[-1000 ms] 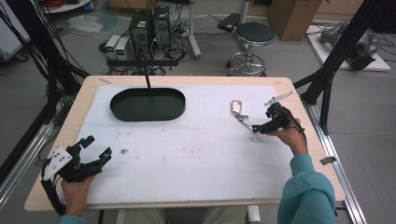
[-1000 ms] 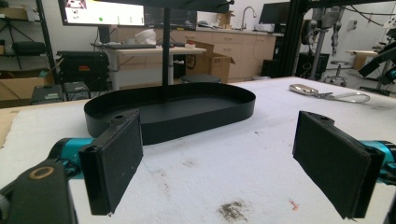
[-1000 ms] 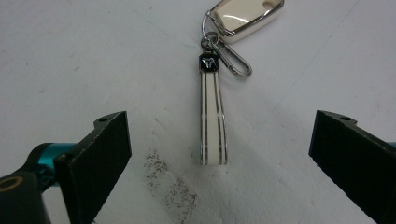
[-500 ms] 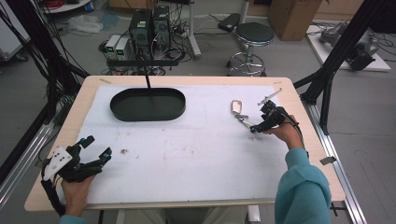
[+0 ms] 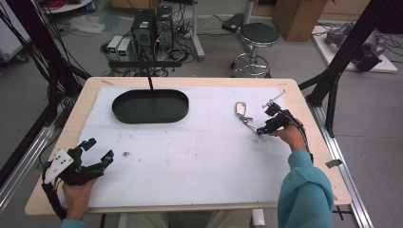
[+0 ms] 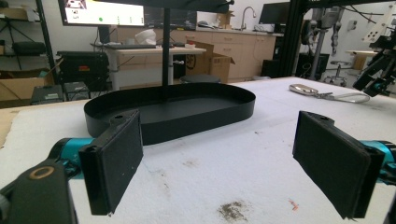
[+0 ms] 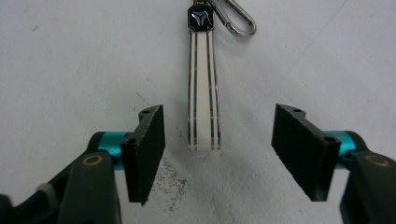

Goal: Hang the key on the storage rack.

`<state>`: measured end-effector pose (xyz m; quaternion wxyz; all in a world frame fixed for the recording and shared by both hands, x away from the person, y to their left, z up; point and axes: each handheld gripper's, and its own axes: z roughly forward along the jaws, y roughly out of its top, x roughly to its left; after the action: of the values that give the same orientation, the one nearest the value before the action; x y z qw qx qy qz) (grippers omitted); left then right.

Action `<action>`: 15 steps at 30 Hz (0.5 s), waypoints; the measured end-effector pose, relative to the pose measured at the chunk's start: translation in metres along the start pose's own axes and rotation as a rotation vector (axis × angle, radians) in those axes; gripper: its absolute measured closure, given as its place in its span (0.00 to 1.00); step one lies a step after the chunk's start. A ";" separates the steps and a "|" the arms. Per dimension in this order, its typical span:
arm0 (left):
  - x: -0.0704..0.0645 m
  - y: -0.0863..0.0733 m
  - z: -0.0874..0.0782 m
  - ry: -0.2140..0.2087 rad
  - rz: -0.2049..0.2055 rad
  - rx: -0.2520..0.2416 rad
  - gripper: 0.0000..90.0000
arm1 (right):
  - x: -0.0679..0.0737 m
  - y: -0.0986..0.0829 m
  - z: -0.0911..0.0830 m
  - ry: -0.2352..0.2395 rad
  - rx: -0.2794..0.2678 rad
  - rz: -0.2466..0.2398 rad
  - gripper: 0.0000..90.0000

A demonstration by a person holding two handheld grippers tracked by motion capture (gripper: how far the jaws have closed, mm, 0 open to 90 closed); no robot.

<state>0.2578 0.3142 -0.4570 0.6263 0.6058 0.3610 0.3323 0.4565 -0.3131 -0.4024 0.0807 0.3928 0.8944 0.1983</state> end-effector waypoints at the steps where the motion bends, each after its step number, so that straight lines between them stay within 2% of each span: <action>1: 0.000 0.000 0.000 -0.001 0.000 0.000 0.18 | 0.000 0.000 0.000 0.001 0.002 0.000 0.42; 3: 0.000 0.000 0.000 0.000 0.000 0.000 0.18 | 0.000 0.000 0.001 0.009 0.005 0.012 0.44; 15: 0.000 0.000 0.000 -0.001 -0.001 0.000 0.18 | 0.000 0.002 0.007 0.009 0.048 -0.004 0.59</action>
<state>0.2579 0.3146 -0.4570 0.6266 0.6060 0.3608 0.3317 0.4599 -0.3101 -0.4079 0.0677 0.3918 0.9001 0.1782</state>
